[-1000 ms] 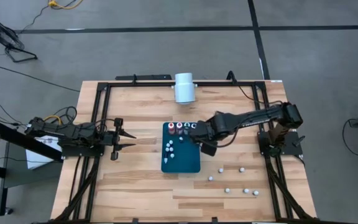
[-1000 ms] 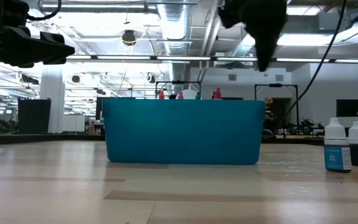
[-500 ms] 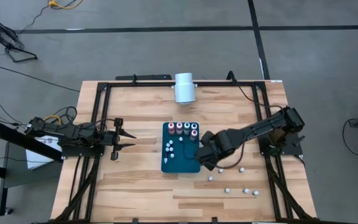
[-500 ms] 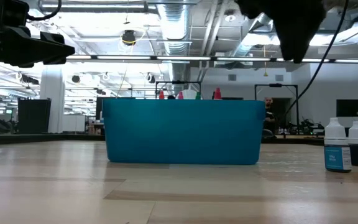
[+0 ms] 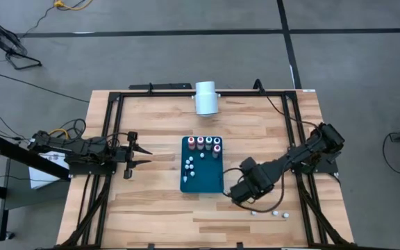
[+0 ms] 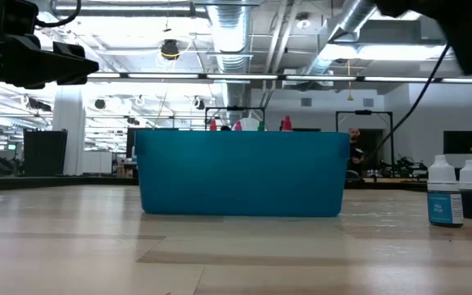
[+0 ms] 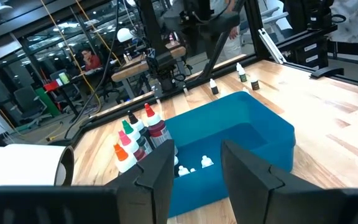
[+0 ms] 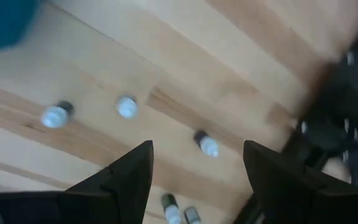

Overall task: Pick & Place food coloring
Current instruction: Put the small black food coloring bottle into the blue bin

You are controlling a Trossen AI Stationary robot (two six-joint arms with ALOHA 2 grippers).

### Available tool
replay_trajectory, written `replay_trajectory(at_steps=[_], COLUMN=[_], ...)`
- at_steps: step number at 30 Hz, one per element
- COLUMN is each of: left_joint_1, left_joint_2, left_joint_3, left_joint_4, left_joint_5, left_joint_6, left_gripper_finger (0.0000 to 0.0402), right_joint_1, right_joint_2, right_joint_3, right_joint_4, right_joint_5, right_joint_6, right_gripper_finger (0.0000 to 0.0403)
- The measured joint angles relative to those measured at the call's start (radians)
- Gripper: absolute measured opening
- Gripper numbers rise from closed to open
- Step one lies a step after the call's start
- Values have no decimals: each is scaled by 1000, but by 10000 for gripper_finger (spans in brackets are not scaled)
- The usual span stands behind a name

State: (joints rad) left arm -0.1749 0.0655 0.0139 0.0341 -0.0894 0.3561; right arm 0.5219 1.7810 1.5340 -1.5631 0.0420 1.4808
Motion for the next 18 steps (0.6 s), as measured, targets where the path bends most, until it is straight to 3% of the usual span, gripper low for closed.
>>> replay_trajectory(at_steps=[7, 18], left_joint_1=[0, 0], left_joint_2=[0, 0], left_joint_3=[0, 0], left_joint_4=[0, 0], left_joint_5=[0, 0], left_joint_6=[-1, -1], left_gripper_finger=[123, 123], right_joint_1=[50, 67], right_joint_2=[-71, -191], right_joint_3=[-147, -422], right_joint_4=[81, 305], right_joint_5=[-90, -130], right_joint_6=[176, 224], right_gripper_finger=[240, 240])
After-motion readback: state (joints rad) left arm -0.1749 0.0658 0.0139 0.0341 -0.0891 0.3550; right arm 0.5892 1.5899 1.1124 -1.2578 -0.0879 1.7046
